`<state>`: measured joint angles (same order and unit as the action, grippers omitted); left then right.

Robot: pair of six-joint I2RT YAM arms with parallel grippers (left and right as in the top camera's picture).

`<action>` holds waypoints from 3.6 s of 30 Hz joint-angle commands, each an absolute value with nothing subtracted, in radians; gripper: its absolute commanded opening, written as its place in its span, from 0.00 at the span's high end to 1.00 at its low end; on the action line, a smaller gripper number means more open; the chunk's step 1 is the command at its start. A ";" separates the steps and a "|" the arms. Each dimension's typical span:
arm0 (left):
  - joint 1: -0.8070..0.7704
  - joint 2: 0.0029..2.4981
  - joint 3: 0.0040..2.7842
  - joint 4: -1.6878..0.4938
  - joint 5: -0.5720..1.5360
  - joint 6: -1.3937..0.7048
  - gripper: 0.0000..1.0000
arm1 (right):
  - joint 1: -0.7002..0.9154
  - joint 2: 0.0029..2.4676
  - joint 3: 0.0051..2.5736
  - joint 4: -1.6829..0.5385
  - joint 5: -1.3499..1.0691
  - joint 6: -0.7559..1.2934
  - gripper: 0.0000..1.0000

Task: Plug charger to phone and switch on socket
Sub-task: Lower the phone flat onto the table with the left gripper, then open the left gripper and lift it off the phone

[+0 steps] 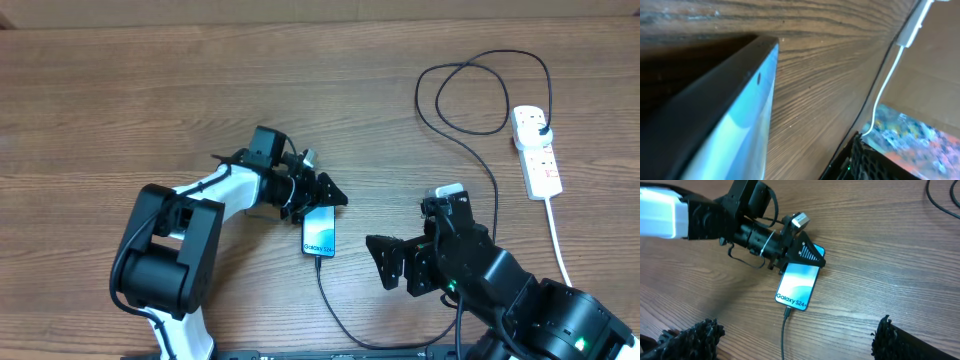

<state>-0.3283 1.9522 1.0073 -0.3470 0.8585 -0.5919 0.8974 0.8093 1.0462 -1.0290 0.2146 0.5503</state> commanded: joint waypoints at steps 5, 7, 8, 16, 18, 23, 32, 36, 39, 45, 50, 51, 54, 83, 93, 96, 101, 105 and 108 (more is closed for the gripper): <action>-0.367 2.016 0.996 -0.405 0.520 -0.606 0.26 | 0.895 0.809 1.048 -1.036 0.228 0.558 0.00; -0.367 2.016 0.998 -0.405 0.520 -0.606 0.25 | 0.895 0.809 1.048 -1.043 0.228 0.558 0.00; -0.367 2.016 0.998 -0.406 0.519 -0.599 0.24 | 0.895 0.809 1.048 -1.046 0.228 0.558 0.00; -0.367 2.016 0.999 -0.393 0.530 -0.499 0.19 | 0.895 0.809 1.048 -1.053 0.228 0.558 0.00; -0.367 2.016 1.002 -0.392 0.544 -0.473 0.20 | 0.895 0.809 1.048 -1.058 0.228 0.558 0.00; -0.367 2.016 1.004 -0.393 0.543 -0.404 0.20 | 0.895 0.809 1.048 -1.058 0.228 0.558 0.00; -0.367 2.016 1.004 -0.413 0.511 -0.385 0.20 | 0.895 0.809 1.048 -1.057 0.228 0.558 0.00; -0.379 2.016 1.003 -0.475 0.406 -0.390 0.19 | 0.895 0.816 1.048 -1.046 0.228 0.558 0.00; -0.411 2.016 1.003 -0.513 0.332 -0.409 0.14 | 0.895 0.833 1.048 -1.037 0.228 0.558 0.00; -0.435 2.016 1.003 -0.501 0.303 -0.447 0.11 | 0.895 0.878 1.048 -1.037 0.228 0.582 0.00; -0.431 2.016 1.003 -0.500 0.303 -0.453 0.05 | 0.895 0.902 1.048 -1.034 0.227 0.641 0.00; -0.430 2.016 1.003 -0.501 0.303 -0.452 0.01 | 0.895 0.905 1.048 -1.034 0.228 0.651 0.00; -0.430 2.016 1.003 -0.499 0.306 -0.455 0.00 | 0.895 0.907 1.048 -1.034 0.228 0.656 0.00; -0.426 2.016 1.003 -0.546 0.199 -0.538 0.00 | 0.895 0.908 1.048 -1.033 0.228 0.655 0.00; -0.426 2.016 1.003 -0.545 0.148 -0.538 0.00 | 0.895 0.932 1.048 -1.030 0.228 0.657 0.00; -0.426 2.016 1.003 -0.545 0.146 -0.538 0.00 | 0.895 0.939 1.048 -1.026 0.228 0.659 0.00; -0.426 2.016 1.003 -0.545 0.146 -0.538 0.00 | 0.895 0.946 1.048 -1.026 0.228 0.659 0.00; -0.426 2.016 1.003 -0.545 0.146 -0.538 0.00 | 0.895 0.946 1.048 -1.027 0.228 0.659 0.00; -0.426 2.016 1.003 -0.545 0.146 -0.538 0.00 | 0.895 0.946 1.048 -1.027 0.228 0.659 0.00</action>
<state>-0.4438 1.8820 1.0962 -0.5091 0.3904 -0.5514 0.8974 0.9474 1.0462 -1.0325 0.2169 0.6537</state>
